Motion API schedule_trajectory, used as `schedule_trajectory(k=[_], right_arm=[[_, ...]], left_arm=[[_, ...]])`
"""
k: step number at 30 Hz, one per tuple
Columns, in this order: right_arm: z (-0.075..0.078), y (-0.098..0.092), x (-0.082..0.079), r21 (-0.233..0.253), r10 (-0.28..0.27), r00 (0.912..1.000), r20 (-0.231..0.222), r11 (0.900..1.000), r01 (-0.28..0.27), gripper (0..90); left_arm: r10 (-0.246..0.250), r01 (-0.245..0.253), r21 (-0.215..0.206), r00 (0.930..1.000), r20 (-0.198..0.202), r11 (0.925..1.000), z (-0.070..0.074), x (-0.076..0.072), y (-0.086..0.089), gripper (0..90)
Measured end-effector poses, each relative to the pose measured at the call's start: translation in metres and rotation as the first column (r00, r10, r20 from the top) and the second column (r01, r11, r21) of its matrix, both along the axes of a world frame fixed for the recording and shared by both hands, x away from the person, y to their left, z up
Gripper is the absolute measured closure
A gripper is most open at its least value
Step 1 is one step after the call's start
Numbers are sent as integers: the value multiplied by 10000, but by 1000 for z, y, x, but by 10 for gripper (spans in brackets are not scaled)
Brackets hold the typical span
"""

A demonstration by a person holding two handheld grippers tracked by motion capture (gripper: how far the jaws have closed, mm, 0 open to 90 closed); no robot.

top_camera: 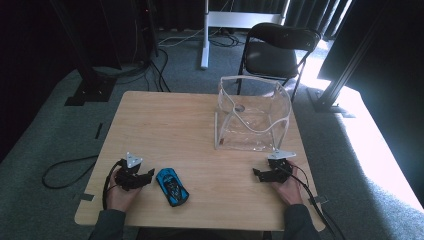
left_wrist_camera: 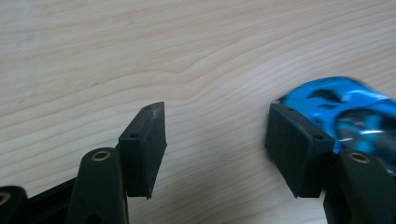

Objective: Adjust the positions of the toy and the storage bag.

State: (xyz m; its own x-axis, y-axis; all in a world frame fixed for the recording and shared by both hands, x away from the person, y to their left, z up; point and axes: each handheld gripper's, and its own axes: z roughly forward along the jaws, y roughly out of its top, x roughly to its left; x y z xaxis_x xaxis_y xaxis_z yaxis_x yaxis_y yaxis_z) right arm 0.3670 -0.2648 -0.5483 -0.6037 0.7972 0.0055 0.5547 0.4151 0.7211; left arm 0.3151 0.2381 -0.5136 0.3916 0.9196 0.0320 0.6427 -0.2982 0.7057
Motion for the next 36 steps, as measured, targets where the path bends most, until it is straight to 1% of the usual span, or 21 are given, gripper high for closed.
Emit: schedule_trajectory(k=[1,3,5,6,7,9,11,12,13,16,17,18,19,21,22,24,26,28,29,32,36], right_arm=[[0,0,0,-12,-35,10000,-24,10000,35,154],[0,0,-1,-20,-65,10000,-34,10000,65,161],[2,-1,-2,-21,-41,10000,-32,10000,41,226],[2,-1,-2,-21,-41,10000,-32,10000,41,226],[3,-2,-3,-20,-49,10000,-4,10000,49,280],[3,-3,-4,4,-108,9999,34,9999,108,350],[4,-4,-5,-57,-233,9997,119,9997,233,385],[4,-4,-5,-57,-233,9997,119,9997,233,385],[6,-6,-6,-92,-421,9988,237,9991,423,408],[9,-8,-6,-169,-726,9965,406,9972,733,457],[11,-9,-6,-126,-894,9950,448,9959,900,473],[11,-9,-6,-126,-894,9950,448,9959,900,473],[14,-12,-6,-90,-1218,9906,622,9924,1225,506],[17,-15,-6,-65,-1466,9859,809,9890,1476,543],[19,-17,-5,-73,-1694,9817,869,9853,1707,551],[23,-21,-4,-27,-1988,9757,920,9798,1999,586],[26,-24,-3,-23,-2265,9684,1045,9737,2280,617],[29,-29,-1,-23,-2482,9625,1095,9683,2499,676],[30,-32,1,3,-2612,9598,1032,9649,2626,711],[31,-37,4,197,-2926,9514,960,9562,2920,735],[33,-42,11,146,-3243,9402,1043,9458,3246,738]], left_arm=[[-277,278,-106,9996,107,9996,2,1,-6,390],[-548,551,-156,9984,163,9984,5,2,-11,390],[-847,857,-391,9960,275,9956,7,4,-16,391],[-847,857,-391,9960,275,9956,7,4,-16,394],[-1112,1127,-501,9933,308,9924,10,6,-22,394],[-1282,1298,-515,9912,336,9902,12,8,-26,402],[-1398,1418,-710,9896,323,9873,13,12,-29,410],[-1398,1418,-710,9896,323,9873,13,12,-29,410],[-1595,1613,-827,9868,279,9834,13,17,-33,410],[-1877,1893,-754,9818,278,9790,14,25,-41,407],[-1909,1925,-752,9812,274,9784,15,27,-44,407],[-1909,1925,-752,9812,274,9784,15,27,-44,407],[-2016,2031,-707,9791,280,9766,15,30,-48,409],[-2200,2215,-462,9749,349,9741,18,37,-60,420],[-2251,2266,-426,9736,381,9731,19,39,-63,429],[-2472,2491,-407,9678,472,9676,21,45,-70,435],[-2615,2635,-294,9635,579,9642,24,51,-78,441],[-2728,2757,-381,9597,678,9605,27,58,-86,447],[-2758,2789,-394,9587,697,9595,27,60,-89,453],[-2876,2907,-381,9551,706,9560,29,68,-98,462],[-3043,3067,-305,9503,660,9513,28,76,-109,462]])
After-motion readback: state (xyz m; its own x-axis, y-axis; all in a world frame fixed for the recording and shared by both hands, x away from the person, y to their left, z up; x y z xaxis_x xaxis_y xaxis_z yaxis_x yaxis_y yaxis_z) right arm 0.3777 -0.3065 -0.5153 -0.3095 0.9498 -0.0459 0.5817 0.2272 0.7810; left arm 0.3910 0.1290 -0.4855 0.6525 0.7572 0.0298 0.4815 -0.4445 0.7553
